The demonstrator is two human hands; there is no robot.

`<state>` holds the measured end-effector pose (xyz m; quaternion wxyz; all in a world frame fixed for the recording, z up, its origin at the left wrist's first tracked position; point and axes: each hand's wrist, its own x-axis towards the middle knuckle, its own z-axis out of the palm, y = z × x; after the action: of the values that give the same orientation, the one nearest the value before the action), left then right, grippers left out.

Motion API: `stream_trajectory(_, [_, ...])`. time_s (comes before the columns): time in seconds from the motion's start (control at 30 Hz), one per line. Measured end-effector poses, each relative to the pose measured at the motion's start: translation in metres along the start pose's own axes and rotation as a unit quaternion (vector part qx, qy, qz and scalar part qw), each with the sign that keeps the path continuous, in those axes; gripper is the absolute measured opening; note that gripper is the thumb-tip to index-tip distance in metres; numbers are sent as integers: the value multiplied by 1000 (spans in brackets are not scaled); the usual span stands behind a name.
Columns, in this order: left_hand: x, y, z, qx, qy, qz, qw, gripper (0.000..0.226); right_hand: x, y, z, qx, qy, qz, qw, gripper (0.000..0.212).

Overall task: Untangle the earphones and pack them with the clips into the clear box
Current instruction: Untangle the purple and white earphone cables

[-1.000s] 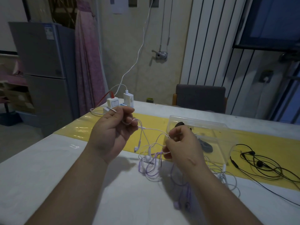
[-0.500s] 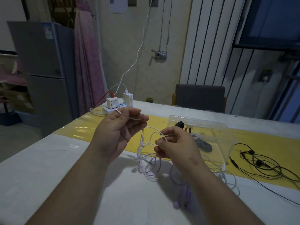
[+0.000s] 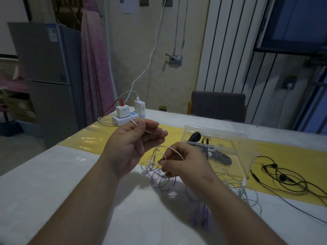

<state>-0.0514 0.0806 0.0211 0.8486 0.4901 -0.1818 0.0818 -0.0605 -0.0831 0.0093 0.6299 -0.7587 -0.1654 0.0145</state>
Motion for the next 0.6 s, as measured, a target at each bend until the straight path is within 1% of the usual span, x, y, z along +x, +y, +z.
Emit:
stream_trajectory(0.07, [1,0,0,7,8,4,1000,33,0,-2,0,66,5,11,998,21])
stream_trajectory(0.13, [2,-1,0,30,27,11,999,31,1,-1,1,79,16,23,996,22])
stream_trajectory(0.23, [3,-2,-3,81,53,19,995,27,2,4,2,6,33,38,999,19])
stream_trajectory(0.33, [4,-5,-3,92,61,33,993,26,3,6,2,-1,31,66,997,22])
stream_trajectory(0.43, [4,-3,-2,74,71,51,993,27,3,6,1,-6,27,74,997,23])
stream_trajectory(0.6, [3,0,-1,42,79,51,995,29,4,10,1,-89,26,51,994,18])
